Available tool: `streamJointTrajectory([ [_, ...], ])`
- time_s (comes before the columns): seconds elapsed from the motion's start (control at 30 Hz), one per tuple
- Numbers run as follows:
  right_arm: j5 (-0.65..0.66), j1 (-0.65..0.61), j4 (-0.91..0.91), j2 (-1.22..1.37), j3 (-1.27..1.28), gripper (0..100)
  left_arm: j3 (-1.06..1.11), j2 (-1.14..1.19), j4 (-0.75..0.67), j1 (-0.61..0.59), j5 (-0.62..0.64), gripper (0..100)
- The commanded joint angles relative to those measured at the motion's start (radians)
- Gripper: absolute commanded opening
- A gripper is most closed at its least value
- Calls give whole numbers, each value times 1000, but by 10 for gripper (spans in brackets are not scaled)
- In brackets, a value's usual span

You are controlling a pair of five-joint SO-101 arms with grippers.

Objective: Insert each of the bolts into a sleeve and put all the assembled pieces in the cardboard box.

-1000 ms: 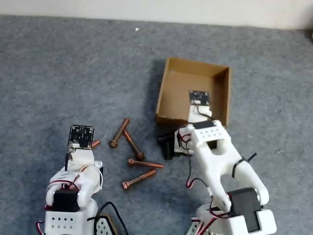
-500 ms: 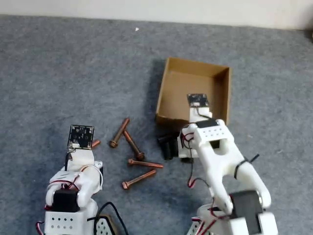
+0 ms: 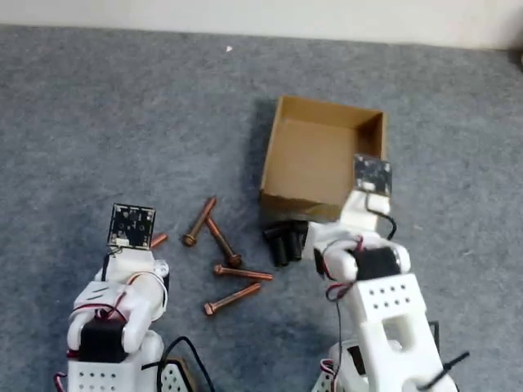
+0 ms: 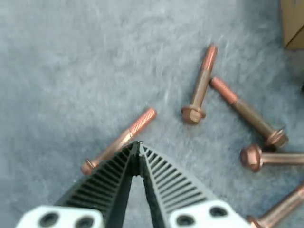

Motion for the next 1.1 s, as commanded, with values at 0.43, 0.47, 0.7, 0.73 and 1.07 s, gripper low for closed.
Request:
streamJointTrajectory([
  [0.43,-71,104,-189,-151,182,4,-507,588,181,179,-89,7],
  [0.47,-71,104,-189,-153,182,4,-524,644,180,194,-91,7],
  [0.7,-71,104,-189,-151,183,4,-608,891,175,209,-97,7],
  [0.73,-71,104,-189,-150,183,4,-618,911,175,208,-107,7],
  [1.07,-71,104,-189,-150,183,4,-737,1099,155,177,-189,134],
])
